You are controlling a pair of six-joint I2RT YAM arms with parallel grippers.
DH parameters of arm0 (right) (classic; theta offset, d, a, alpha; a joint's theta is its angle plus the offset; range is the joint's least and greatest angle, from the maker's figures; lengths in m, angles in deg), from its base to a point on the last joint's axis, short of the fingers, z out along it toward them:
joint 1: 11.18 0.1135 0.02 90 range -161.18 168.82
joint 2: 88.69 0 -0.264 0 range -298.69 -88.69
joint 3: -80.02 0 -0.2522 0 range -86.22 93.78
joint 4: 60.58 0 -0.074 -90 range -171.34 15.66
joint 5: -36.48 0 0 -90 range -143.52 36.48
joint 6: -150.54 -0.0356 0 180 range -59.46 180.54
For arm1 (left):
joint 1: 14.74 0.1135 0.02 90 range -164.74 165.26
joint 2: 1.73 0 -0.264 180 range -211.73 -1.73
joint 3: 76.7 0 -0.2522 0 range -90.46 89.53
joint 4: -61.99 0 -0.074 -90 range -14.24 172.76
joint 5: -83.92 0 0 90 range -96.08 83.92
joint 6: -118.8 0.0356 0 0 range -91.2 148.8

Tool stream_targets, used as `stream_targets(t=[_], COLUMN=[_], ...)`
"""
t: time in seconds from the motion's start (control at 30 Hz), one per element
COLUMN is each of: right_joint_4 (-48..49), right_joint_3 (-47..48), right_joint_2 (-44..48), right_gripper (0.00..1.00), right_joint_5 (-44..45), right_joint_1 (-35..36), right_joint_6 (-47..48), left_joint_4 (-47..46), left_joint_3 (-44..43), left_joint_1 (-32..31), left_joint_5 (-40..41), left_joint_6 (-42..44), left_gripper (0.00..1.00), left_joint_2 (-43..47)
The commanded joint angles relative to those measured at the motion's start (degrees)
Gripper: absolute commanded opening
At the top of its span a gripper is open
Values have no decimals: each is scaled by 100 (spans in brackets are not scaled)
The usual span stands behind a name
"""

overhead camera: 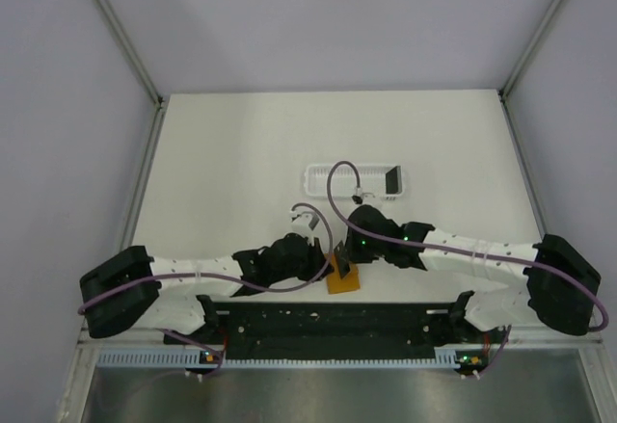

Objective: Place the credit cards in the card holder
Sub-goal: Open the card holder at the corner of the board.

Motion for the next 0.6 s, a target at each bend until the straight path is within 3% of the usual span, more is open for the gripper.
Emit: stream_targets(t=[0.0,0.57], right_joint_4=[-529,-2692], right_joint_3=[468,1163], right_joint_2=[-241,-550], right_gripper=[0,0], right_joint_5=[591,2349], right_joint_1=[290,941], right_joint_6=[-298,-816], left_joint_4=[-552,-904], left_joint_3=[-10,25], left_joint_1=[-203,-449], left_joint_5=[208,164], left_joint_6=[-210,-588], left_gripper=[0,0], left_joint_2=[-361,-1399])
